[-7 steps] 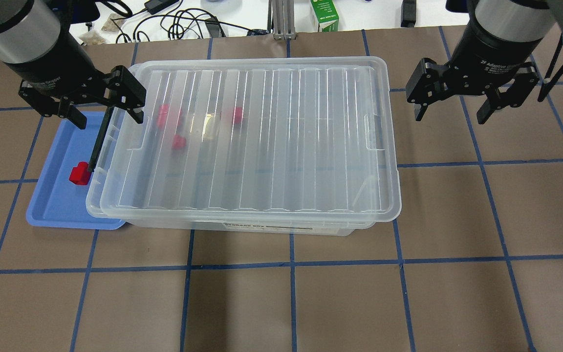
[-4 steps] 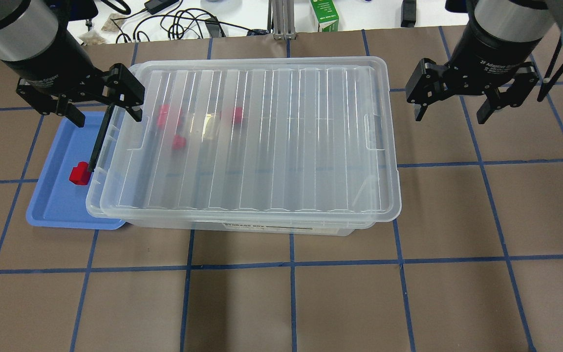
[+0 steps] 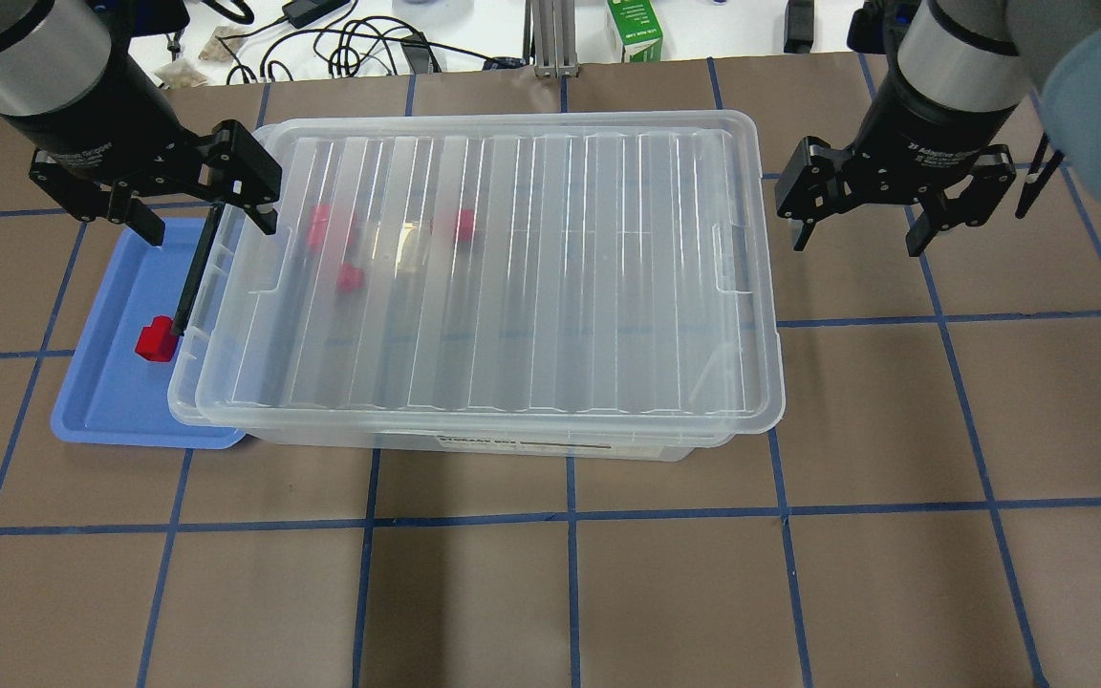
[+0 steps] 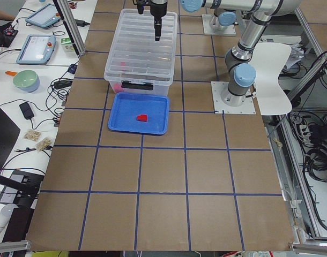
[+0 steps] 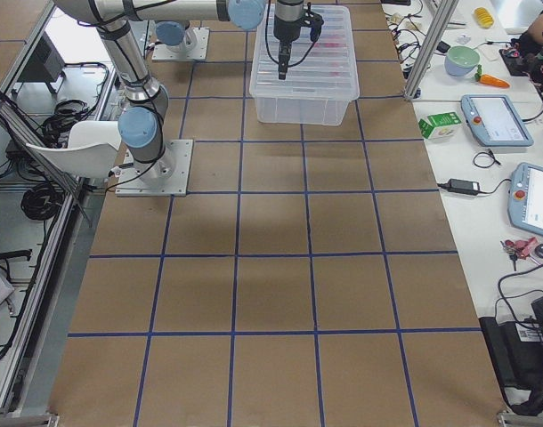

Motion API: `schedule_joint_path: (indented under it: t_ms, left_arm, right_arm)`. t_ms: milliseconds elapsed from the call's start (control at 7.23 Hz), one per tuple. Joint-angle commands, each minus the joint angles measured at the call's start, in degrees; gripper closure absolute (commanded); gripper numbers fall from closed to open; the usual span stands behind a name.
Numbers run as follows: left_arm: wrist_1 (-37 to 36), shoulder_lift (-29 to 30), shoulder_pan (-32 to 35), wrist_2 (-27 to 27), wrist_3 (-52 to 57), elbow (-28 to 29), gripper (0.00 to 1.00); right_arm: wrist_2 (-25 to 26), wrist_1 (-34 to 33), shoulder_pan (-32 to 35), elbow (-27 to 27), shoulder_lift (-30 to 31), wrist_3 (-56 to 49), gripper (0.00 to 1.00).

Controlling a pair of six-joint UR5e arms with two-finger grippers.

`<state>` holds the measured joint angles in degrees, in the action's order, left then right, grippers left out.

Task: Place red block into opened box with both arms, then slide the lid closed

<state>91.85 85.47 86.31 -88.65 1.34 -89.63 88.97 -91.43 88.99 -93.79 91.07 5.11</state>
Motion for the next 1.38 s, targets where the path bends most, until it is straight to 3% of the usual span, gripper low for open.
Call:
schedule_joint_path:
  t_ms: [0,553,830,1245]
  left_arm:
    - [0.0,-1.09,0.0,-0.47,0.24,0.24,0.0]
    - [0.61,-1.62,0.61,0.23,0.24,-0.98,0.0]
    - [0.26,-0.92,0.97,0.23,0.69,-0.54,0.0]
    - [5.61,-1.27,0.88,-0.03,-0.28,0.06,0.0]
  right_arm:
    - [-0.11,-5.34,0.04,-2.19,-4.3,-0.1,0.0]
    - [-1.34,-10.34,0.57,-1.58,-12.47,-0.19,0.0]
    - [-2.22,-12.72,0.48,-1.66,-13.72,-0.98,0.0]
    - [-1.08,-12.9,-0.13,-1.49,-15.04,-1.16,0.0]
